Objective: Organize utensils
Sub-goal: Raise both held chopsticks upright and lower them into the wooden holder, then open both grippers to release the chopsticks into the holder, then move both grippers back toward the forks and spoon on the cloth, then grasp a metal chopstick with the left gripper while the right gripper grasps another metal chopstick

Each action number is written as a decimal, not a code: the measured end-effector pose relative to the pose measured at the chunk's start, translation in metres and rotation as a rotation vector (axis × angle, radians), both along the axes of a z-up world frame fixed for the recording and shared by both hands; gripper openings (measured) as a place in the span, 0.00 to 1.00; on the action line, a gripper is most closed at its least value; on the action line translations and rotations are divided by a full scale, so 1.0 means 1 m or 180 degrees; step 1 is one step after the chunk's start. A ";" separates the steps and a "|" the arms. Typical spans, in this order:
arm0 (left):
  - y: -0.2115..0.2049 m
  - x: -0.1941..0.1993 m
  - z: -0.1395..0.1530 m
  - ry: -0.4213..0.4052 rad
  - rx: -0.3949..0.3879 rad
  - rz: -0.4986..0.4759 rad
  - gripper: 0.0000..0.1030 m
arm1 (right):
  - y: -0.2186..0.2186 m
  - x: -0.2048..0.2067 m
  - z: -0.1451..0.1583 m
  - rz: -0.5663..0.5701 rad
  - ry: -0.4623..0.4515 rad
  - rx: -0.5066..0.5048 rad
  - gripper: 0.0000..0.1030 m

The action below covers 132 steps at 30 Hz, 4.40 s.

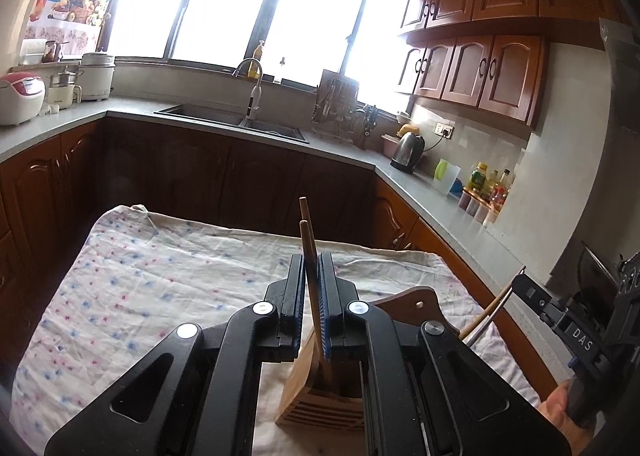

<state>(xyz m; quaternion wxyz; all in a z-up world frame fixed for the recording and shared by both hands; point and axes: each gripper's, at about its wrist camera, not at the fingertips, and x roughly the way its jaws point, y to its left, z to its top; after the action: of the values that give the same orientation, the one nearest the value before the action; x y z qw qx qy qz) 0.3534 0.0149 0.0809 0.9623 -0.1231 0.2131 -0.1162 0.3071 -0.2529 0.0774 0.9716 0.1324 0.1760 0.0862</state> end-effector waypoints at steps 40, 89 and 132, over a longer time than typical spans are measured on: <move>0.047 -0.175 -0.034 0.0532 -0.0094 0.0286 0.89 | -0.021 -0.155 -0.014 0.0169 0.0158 0.0184 0.87; 0.016 -0.180 -0.110 0.1351 0.0309 -0.0035 0.72 | -0.007 -0.179 -0.103 0.0368 0.1077 -0.0254 0.65; -0.048 -0.090 -0.157 0.1704 0.1099 -0.0586 0.08 | 0.012 -0.106 -0.152 0.0292 0.1765 -0.0856 0.10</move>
<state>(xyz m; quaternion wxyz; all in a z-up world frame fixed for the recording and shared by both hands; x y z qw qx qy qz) 0.2634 -0.0333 -0.0760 0.8642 0.0354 0.4852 -0.1284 0.2011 -0.2409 -0.0748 0.8904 0.0131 0.4501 0.0666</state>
